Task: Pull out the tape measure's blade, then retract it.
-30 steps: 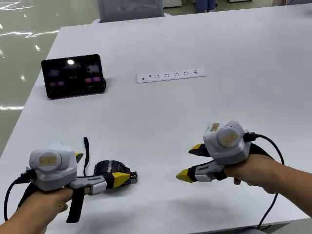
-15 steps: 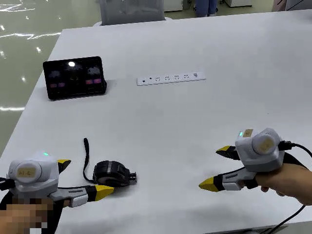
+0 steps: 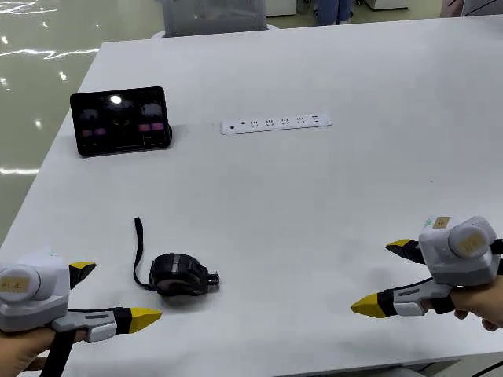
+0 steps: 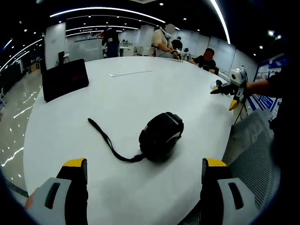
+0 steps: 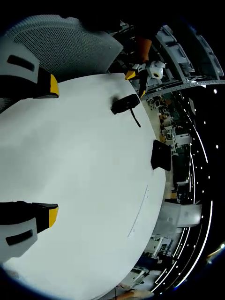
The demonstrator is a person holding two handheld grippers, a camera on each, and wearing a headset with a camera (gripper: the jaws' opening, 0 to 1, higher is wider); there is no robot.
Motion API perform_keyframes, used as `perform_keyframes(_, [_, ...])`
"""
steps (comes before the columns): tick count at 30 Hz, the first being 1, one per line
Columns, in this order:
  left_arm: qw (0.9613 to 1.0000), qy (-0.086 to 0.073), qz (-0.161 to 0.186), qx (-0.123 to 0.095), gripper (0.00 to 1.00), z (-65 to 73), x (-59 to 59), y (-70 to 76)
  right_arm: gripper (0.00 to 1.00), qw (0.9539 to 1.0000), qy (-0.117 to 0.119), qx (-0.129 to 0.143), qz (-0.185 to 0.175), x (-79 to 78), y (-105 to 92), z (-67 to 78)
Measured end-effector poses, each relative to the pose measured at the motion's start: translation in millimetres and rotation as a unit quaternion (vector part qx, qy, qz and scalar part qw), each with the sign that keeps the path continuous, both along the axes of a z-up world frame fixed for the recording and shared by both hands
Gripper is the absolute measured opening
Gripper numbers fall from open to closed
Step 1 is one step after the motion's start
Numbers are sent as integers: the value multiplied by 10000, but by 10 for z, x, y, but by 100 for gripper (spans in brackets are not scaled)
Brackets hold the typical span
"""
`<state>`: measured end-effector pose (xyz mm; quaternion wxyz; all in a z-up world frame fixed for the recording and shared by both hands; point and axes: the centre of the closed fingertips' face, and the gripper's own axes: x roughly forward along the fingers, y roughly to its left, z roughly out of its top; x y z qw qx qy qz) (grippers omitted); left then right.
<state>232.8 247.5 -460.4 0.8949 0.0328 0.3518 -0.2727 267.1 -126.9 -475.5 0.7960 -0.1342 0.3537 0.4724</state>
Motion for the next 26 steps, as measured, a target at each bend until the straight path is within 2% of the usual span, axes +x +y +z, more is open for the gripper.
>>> perform_keyframes(2, [10000, -33, -39, 77, 99, -4, -18, 18, 99, 10000, 23, 14, -12, -15, -52, -10])
perform_keyframes(3, [9999, -10, -52, 91, 99, -11, -28, 22, 99, 10000, 14, 6, -13, -26, -78, -12])
perform_keyframes(4, [9999, -11, -71, 129, 99, -16, -40, 30, 99, 9999, -118, -12, 10, -19, -111, -1])
perform_keyframes(9, [9999, 14, -104, 136, 99, -10, -63, 44, 99, 9999, -138, -13, -78, -56, -267, 40])
perform_keyframes(12, [9998, 107, -116, 95, 99, -13, -89, 41, 99, 9998, -148, -38, -162, -61, -360, 61])
perform_keyframes(14, [9998, 77, -141, 154, 99, -5, -78, 51, 99, 9997, -143, -62, -212, -71, -416, 64])
perform_keyframes(26, [9998, 65, -106, 176, 99, 10, -69, 61, 99, 9995, -52, -84, -301, -145, -526, 23])
